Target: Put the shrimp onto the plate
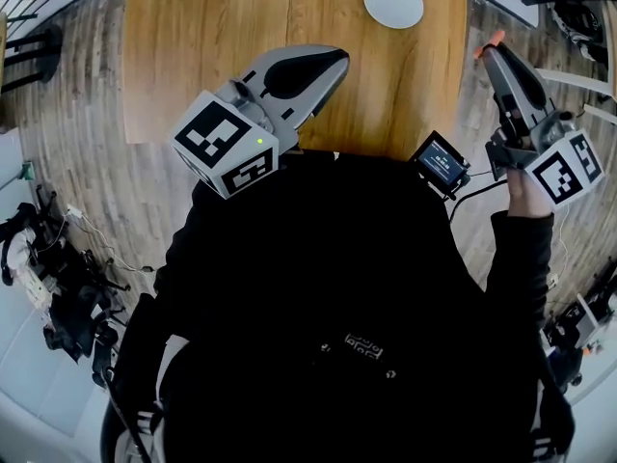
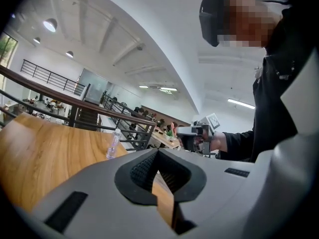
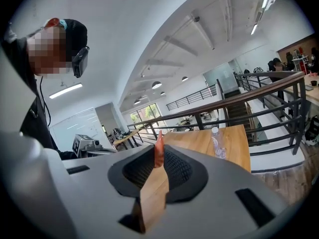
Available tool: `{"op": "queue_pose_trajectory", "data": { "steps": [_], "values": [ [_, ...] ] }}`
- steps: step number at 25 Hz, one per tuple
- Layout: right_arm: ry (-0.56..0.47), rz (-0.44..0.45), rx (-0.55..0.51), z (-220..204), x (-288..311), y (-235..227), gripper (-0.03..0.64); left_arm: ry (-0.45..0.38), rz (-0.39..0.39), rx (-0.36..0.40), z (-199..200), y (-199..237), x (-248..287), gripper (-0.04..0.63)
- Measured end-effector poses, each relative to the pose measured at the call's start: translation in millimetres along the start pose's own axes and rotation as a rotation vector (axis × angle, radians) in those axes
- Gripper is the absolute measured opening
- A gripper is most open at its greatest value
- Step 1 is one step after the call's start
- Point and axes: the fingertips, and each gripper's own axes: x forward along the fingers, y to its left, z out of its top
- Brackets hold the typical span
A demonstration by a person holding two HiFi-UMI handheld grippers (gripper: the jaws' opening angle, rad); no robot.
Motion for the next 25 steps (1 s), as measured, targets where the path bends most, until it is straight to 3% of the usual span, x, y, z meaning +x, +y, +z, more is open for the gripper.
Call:
{"op": "queue_pose_trajectory", "data": {
  "steps": [5, 11, 25],
  "values": [
    [0.011, 0.04, 0.041, -10.0, 16.3, -10.8, 0.068, 0.034, 0.07, -0.005, -9.9, 10.5, -0.2, 0.002],
    [0.026, 0.062, 0.044, -15.7, 29.1, -24.2, 0.067, 0.007, 0.107, -0.023, -5.3, 20.9, 5.2, 0.002],
    [0.073, 0.049, 0.047, -30.4, 35.4, -41.7, 0.067, 0.0, 0.117, -0.053, -12.0, 19.3, 9.0, 0.002]
  ]
}}
